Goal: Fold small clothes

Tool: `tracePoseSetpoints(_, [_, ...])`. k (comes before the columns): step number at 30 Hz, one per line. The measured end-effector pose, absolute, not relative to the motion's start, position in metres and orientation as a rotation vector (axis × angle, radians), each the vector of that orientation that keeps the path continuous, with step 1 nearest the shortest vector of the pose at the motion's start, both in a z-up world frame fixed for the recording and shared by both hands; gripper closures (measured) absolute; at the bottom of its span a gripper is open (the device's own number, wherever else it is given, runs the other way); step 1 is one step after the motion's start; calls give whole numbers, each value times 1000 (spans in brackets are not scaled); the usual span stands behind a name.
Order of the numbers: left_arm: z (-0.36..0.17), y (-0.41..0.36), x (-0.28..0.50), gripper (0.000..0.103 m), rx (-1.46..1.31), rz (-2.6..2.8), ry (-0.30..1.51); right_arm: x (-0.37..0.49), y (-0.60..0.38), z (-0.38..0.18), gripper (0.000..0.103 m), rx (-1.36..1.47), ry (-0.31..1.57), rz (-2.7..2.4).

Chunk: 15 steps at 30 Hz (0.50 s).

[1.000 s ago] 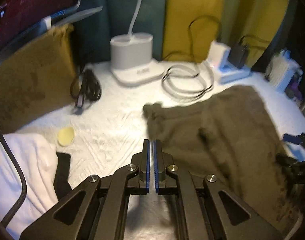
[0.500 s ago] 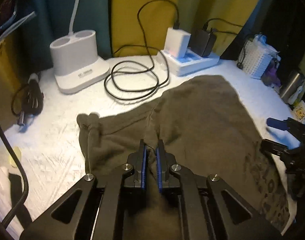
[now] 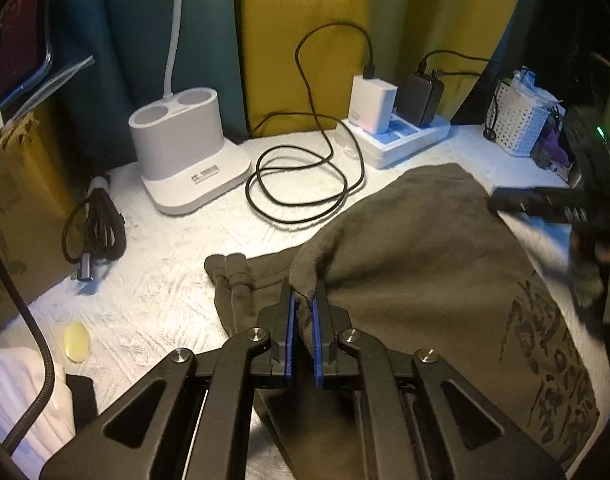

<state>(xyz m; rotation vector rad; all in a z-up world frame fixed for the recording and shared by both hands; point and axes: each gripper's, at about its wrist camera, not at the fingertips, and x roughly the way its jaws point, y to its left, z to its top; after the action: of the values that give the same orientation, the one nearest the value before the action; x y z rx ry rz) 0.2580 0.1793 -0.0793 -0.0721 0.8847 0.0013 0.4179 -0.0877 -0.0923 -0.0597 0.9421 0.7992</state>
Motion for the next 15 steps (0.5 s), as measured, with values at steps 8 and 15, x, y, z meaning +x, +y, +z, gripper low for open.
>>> tracePoseSetpoints(8, [-88,183,259,97,-81,-6,897,445,-61,-102,82,-27,985,838])
tracePoseSetpoints(15, [-90,187,260,97,-69,15,895,455,-38,-101,82,-163,923,817])
